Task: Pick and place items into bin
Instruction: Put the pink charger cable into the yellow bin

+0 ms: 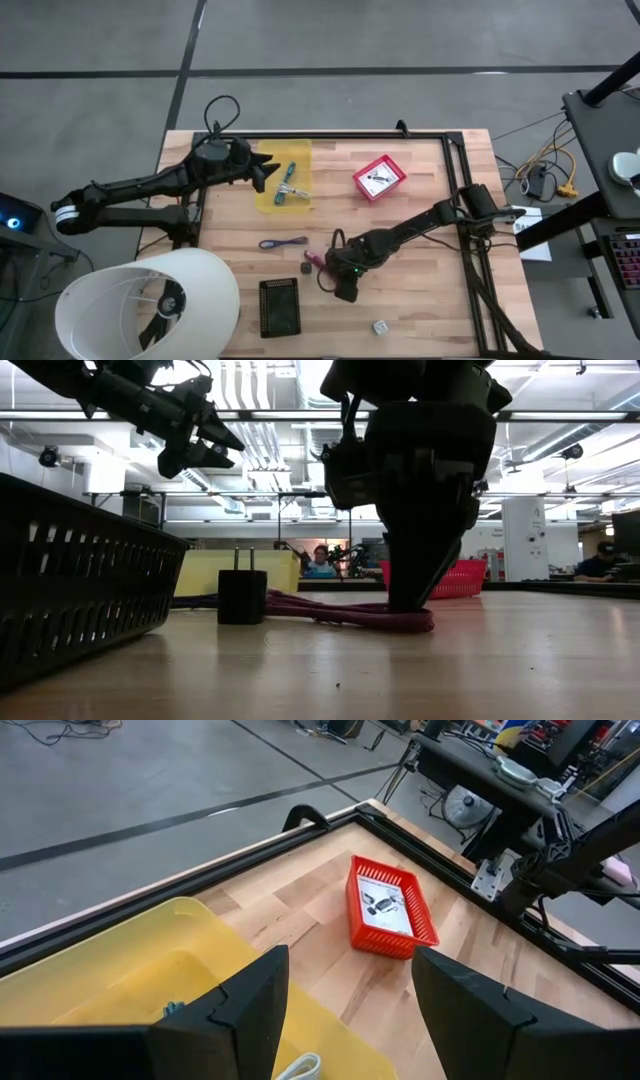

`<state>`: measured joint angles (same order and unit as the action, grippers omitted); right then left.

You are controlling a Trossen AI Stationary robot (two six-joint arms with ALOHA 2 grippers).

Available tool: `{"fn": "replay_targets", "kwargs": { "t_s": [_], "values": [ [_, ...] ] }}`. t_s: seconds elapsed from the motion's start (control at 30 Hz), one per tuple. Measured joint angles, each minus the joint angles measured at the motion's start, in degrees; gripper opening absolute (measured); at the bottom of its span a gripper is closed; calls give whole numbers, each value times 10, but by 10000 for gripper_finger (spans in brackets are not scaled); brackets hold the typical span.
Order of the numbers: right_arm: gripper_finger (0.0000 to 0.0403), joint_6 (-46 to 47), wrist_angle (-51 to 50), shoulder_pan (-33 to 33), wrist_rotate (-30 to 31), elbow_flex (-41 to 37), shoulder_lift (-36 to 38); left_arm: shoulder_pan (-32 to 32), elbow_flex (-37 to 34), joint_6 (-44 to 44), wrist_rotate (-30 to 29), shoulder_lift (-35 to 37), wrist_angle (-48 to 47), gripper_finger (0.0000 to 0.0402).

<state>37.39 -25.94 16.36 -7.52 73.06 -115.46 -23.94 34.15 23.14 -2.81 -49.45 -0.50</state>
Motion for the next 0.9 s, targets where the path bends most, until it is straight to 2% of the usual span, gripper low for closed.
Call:
{"fn": "replay_targets", "kwargs": {
  "t_s": [0.13,0.33,0.53,0.67,0.77,0.83,0.9],
  "values": [
    [24,-1,1,0,-5,0,0,0,0,0,0,0,0,197],
    [11,20,-4,-1,-4,3,5,0,-1,0,0,0,0,197],
    [10,52,-6,-4,54,3,26,0,-1,0,0,0,0,197],
    [9,60,-3,-5,112,2,47,0,-1,0,2,0,0,197],
    [9,57,4,-6,184,2,74,-1,-1,-1,15,0,0,197],
    [9,36,5,-10,243,1,98,-1,-1,-19,39,0,12,197],
    [9,29,4,-18,325,-5,124,0,-1,-58,92,2,34,197]
  ]
}}
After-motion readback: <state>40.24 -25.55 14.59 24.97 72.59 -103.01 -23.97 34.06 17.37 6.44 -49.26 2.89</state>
